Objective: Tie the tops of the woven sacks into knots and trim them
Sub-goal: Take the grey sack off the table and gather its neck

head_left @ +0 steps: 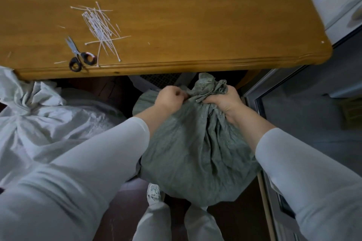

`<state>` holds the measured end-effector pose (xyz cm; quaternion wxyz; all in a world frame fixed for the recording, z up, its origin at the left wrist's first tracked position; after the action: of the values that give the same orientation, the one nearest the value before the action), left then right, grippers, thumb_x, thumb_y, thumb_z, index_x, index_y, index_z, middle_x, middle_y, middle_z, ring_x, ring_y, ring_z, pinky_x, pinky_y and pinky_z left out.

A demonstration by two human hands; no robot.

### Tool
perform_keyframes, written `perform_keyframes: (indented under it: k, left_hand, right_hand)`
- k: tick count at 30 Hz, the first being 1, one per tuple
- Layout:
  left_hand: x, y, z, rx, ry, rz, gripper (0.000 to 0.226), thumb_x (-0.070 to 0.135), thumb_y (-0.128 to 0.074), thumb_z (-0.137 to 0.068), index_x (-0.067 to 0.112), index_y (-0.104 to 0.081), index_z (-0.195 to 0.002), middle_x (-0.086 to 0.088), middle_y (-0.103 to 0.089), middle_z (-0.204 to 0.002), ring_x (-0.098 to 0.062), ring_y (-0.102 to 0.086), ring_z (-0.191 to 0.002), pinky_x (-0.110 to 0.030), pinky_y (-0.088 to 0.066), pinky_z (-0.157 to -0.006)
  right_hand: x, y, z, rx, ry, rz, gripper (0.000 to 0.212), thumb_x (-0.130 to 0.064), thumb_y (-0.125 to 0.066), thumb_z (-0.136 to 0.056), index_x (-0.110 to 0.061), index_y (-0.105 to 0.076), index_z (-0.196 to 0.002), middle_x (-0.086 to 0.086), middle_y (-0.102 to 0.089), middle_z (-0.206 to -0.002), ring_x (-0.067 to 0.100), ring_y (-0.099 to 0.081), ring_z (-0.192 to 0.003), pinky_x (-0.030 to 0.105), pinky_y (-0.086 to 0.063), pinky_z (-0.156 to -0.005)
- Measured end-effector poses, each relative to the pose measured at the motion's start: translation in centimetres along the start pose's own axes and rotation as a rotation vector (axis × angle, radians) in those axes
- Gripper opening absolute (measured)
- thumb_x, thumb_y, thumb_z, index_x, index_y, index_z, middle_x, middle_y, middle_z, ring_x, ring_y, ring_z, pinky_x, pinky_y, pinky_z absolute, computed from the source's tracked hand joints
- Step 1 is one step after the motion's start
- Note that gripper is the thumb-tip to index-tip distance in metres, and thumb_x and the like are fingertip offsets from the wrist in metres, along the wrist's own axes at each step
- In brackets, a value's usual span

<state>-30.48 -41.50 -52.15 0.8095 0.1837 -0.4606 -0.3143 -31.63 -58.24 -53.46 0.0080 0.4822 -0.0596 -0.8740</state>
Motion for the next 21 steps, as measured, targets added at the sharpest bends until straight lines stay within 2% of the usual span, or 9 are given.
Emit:
perform_keyframes:
  k: [2,5,6,8,10,12,14,17,21]
  left_hand:
    - [-1.1,-1.7,0.4,-0.064,0.025,-0.125,0.023,0.015,-0.047,-0.094,0.005,-0.067,-0.098,-0.01,-0.066,-0.098,-0.029,-0.061,-0.097,-0.032,-0.045,-0.072]
    - [-2.4,-3.9,1.4,-0.115,0.068,-0.169,0.026,0.018,-0.051,-0.092,0.009,-0.057,-0.069,-0.012,-0.059,-0.083,-0.031,-0.061,-0.095,-0.026,-0.036,-0.066]
    - [-2.7,-4.7,1.7,-0.132,0.062,-0.169,0.022,0.017,-0.053,-0.091,0.008,-0.059,-0.071,-0.014,-0.061,-0.086,-0.03,-0.061,-0.096,-0.025,-0.037,-0.068]
    - [-2.7,-6.2,2.0,-0.178,0.028,-0.083,0.016,0.012,-0.057,-0.088,0.005,-0.065,-0.101,-0.012,-0.066,-0.105,-0.026,-0.06,-0.106,-0.026,-0.045,-0.08]
    - [-2.2,-7.5,2.1,-0.287,-0.009,0.12,0.04,0.0,-0.056,-0.087,0.007,-0.053,-0.126,-0.006,-0.06,-0.121,-0.021,-0.055,-0.117,-0.025,-0.045,-0.095]
    - [-1.8,-8.2,2.2,-0.365,-0.039,0.149,0.05,-0.003,-0.054,-0.088,0.01,-0.046,-0.135,-0.003,-0.056,-0.126,-0.016,-0.05,-0.122,-0.017,-0.039,-0.097]
    - [-1.9,-7.8,1.6,-0.306,-0.109,-0.026,0.039,0.002,-0.057,-0.086,0.011,-0.059,-0.124,-0.007,-0.063,-0.118,-0.02,-0.055,-0.114,-0.02,-0.041,-0.092]
    - [-2.5,-6.0,1.6,-0.174,-0.135,-0.16,0.007,0.015,-0.066,-0.084,0.011,-0.067,-0.089,-0.006,-0.062,-0.087,-0.021,-0.058,-0.089,-0.019,-0.035,-0.071]
    - [-3.0,-3.1,1.3,-0.029,-0.138,-0.11,0.021,0.021,-0.073,-0.076,0.02,-0.053,-0.069,0.004,-0.056,-0.074,-0.015,-0.053,-0.078,-0.021,-0.037,-0.068]
  right_hand:
    - [0.8,0.3,0.0,0.037,-0.038,-0.049,0.03,0.011,-0.072,-0.068,-0.002,-0.066,-0.094,0.008,-0.068,-0.083,0.021,-0.066,-0.075,0.031,-0.055,-0.072]
    - [2.0,0.8,0.1,0.09,-0.089,-0.081,0.035,0.008,-0.071,-0.067,0.002,-0.066,-0.102,0.015,-0.069,-0.089,0.03,-0.068,-0.08,0.04,-0.057,-0.077]
    - [2.2,0.8,0.2,0.087,-0.099,-0.087,0.034,0.009,-0.07,-0.068,0.003,-0.066,-0.102,0.016,-0.069,-0.089,0.03,-0.067,-0.08,0.041,-0.056,-0.079]
    - [2.4,0.7,0.5,0.069,-0.11,-0.106,0.031,0.012,-0.066,-0.07,0.003,-0.066,-0.1,0.018,-0.068,-0.091,0.031,-0.067,-0.081,0.042,-0.055,-0.081]
    - [2.6,0.7,0.6,0.061,-0.121,-0.133,0.032,0.014,-0.064,-0.071,0.004,-0.065,-0.101,0.021,-0.068,-0.095,0.033,-0.066,-0.084,0.043,-0.055,-0.081]
    - [2.7,0.9,0.6,0.061,-0.127,-0.162,0.032,0.015,-0.063,-0.071,0.004,-0.065,-0.101,0.021,-0.068,-0.095,0.034,-0.067,-0.085,0.043,-0.056,-0.08]
    - [3.0,1.4,0.5,0.083,-0.131,-0.202,0.032,0.016,-0.062,-0.071,0.002,-0.065,-0.1,0.019,-0.068,-0.092,0.033,-0.066,-0.083,0.042,-0.056,-0.08]
    - [3.2,2.0,0.8,0.102,-0.14,-0.249,0.037,0.016,-0.061,-0.071,0.003,-0.063,-0.105,0.017,-0.068,-0.089,0.032,-0.066,-0.08,0.041,-0.056,-0.077]
    - [2.8,1.6,0.9,0.07,-0.154,-0.253,0.035,0.015,-0.062,-0.07,0.003,-0.065,-0.104,0.023,-0.067,-0.101,0.037,-0.067,-0.091,0.049,-0.055,-0.083]
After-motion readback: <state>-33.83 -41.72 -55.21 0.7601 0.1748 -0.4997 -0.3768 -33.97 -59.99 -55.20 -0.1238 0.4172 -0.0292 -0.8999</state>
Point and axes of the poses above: each hand's wrist, its own z-axis away from the middle knuckle, its own y-axis out of the back of the hand, x = y × z, the point moved 8 cm from there along -z, towards the middle knuckle
